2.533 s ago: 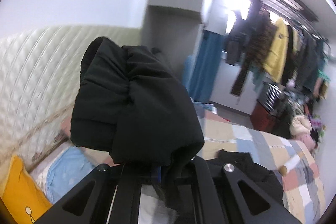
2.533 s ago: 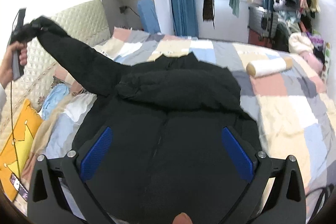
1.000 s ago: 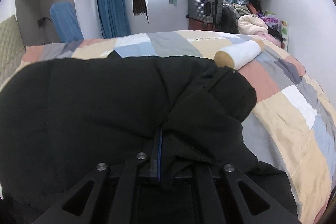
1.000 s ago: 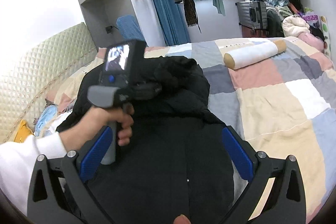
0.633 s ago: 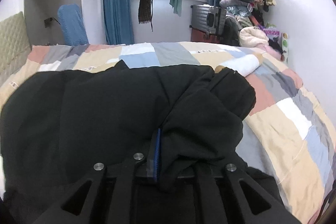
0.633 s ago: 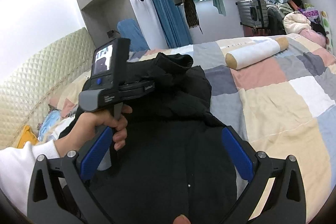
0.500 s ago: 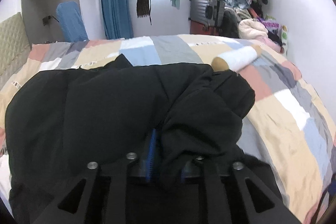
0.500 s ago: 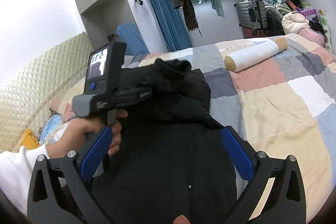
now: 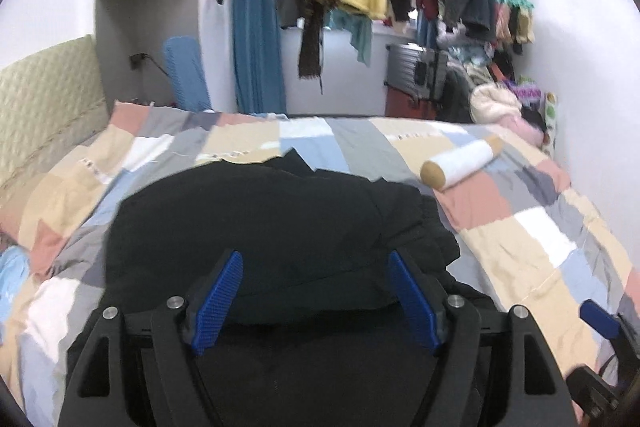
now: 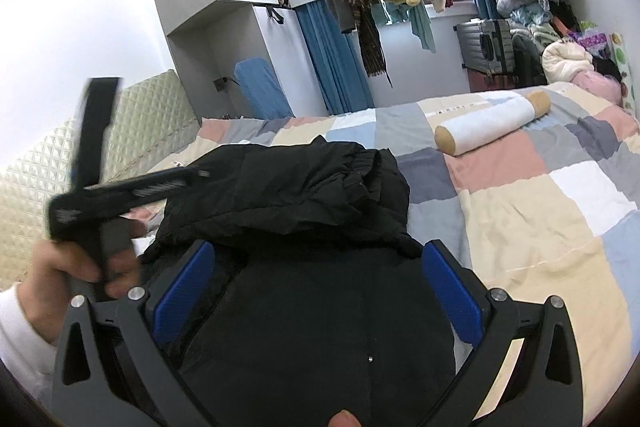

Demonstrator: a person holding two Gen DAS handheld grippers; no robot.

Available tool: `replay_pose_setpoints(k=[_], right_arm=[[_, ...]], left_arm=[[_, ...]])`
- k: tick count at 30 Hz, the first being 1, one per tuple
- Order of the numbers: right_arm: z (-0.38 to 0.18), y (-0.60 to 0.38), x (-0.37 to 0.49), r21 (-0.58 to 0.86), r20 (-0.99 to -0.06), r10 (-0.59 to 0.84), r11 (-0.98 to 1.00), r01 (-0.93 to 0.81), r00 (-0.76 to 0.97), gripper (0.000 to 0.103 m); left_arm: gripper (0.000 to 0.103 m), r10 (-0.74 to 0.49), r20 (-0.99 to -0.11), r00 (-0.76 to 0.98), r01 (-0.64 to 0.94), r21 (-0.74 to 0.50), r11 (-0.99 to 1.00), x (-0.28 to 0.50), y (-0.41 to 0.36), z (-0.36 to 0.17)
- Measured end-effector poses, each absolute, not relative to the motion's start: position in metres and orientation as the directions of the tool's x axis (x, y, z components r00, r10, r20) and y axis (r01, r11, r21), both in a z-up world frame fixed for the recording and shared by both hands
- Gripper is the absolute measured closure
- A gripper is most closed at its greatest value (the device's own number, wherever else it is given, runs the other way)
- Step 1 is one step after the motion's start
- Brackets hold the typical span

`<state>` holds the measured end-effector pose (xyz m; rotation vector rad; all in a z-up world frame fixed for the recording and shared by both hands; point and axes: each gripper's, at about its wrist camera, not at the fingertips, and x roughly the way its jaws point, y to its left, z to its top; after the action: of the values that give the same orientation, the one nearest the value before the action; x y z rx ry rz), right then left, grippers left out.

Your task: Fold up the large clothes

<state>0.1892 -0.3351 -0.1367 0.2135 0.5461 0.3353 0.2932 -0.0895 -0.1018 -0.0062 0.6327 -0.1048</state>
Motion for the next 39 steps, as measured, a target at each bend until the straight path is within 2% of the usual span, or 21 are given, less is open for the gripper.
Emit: replay_pose_setpoints(k=[9, 16, 20, 23, 34, 39], right_arm=[[-0.132, -0.31, 0.173, 0.232, -0.476, 0.366, 0.929, -0.287, 0.8, 0.0], [-0.131, -0.3, 0.164, 0.294, -0.474, 0.402, 0.911, -0.29, 0.783, 0.0], [-0.135, -0.289, 0.164, 0.259, -0.505, 0.378, 0.924, -0.281, 0.776, 0.0], [-0.139, -0.282, 0.165, 0.241, -0.526, 0.367, 0.93, -0.279, 0.768, 0.0], [-0.142, -0.283, 0.168, 0.235, -0.557, 0.31, 0.949, -0.212, 0.77, 0.0], [-0.155, -0.303, 0.181, 0.286, -0.643, 0.297, 0.948, -0.139, 0.706, 0.001]], left_arm=[[0.028, -0.049, -0.519, 0.853, 0.055, -0.004, 0.999, 0.218, -0.029, -0.077], [0.028, -0.055, -0.512, 0.857, 0.008, -0.093, 0.996, 0.171, 0.039, -0.099], [0.028, -0.042, -0.506, 0.862, -0.041, -0.152, 0.988, 0.154, 0.078, -0.118], [0.028, -0.005, -0.502, 0.865, -0.078, -0.143, 0.987, 0.144, 0.098, -0.133], [0.028, -0.017, -0.549, 0.836, -0.076, -0.145, 0.986, 0.141, 0.111, -0.161], [0.028, -0.035, -0.562, 0.826, -0.067, -0.159, 0.985, 0.138, 0.108, -0.166]])
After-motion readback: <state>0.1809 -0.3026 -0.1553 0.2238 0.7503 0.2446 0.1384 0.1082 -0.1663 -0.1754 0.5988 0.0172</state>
